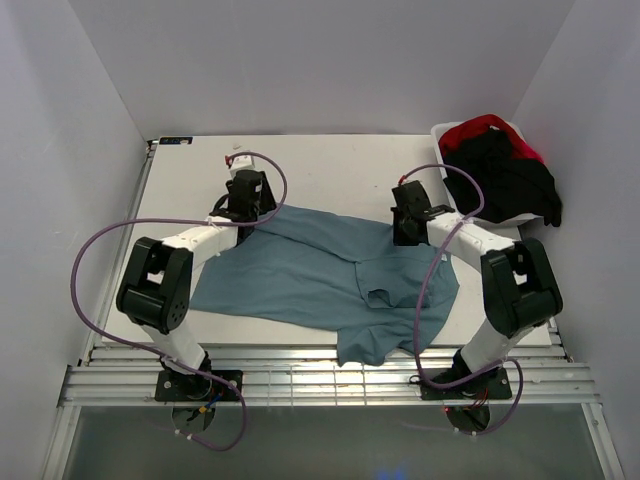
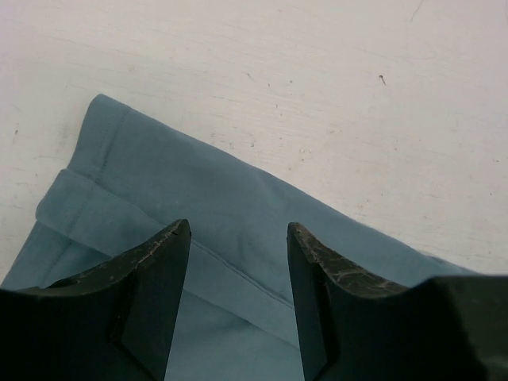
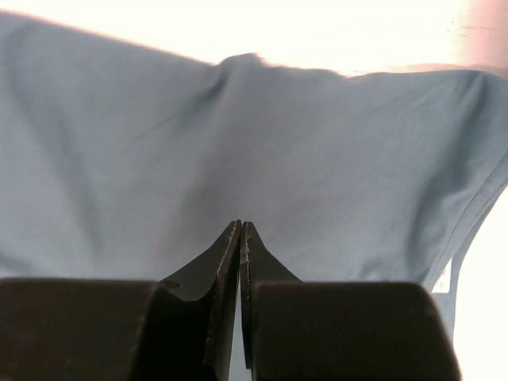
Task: Fold and stack the t-shirts
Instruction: Fold the flattened tshirt in 1/3 of the way
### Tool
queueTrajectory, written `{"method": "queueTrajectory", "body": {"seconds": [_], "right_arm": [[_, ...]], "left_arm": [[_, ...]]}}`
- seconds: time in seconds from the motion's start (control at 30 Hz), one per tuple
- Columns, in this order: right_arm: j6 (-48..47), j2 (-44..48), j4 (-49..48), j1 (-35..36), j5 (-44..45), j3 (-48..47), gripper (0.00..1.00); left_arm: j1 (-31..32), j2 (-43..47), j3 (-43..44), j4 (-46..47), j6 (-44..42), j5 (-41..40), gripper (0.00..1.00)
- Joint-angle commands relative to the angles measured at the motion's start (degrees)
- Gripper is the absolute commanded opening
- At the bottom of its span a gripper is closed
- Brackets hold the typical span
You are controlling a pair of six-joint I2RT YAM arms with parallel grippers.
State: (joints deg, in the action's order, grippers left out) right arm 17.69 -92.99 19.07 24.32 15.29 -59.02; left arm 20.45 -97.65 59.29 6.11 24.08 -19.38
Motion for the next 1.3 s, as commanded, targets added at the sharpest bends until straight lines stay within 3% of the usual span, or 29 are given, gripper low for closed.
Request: {"method": "queueTrajectory", "body": {"seconds": [0.0, 0.3, 0.57, 0.87, 1.03, 1.27], "right_arm": [[-1.96, -4.02, -2.02, -2.16, 1.15, -3.99, 0.08], [-2.93, -9.92, -2.02, -6.12, 1.32, -5.49, 0.08], [-3.98, -15.81, -0.09, -7.27, -0.17, -8.47, 0.08], [-5.39, -27.32, 3.86, -7.62, -2.81, -22.77, 0.08], [-5.56, -32.77, 5.36, -8.58, -3.77, -30.61, 0.08], [-6.18, -38.75, 8.53, -10.87, -5.00, -41.43, 0.08]], "left_arm": [[0.30, -0.26, 0.04, 1.00, -0.78, 0.56, 0.63], [-1.37, -7.03, 3.29, 0.49, -1.31, 3.20, 0.61], [-4.97, -10.81, 2.59, -5.84, 5.61, -0.05, 0.57], [-11.83, -9.32, -0.67, -6.55, 7.66, 3.46, 0.57], [-11.92, -10.98, 1.26, -3.65, 6.34, 4.79, 0.57], [-11.83, -13.54, 6.37, -7.41, 6.51, 1.81, 0.57]]}}
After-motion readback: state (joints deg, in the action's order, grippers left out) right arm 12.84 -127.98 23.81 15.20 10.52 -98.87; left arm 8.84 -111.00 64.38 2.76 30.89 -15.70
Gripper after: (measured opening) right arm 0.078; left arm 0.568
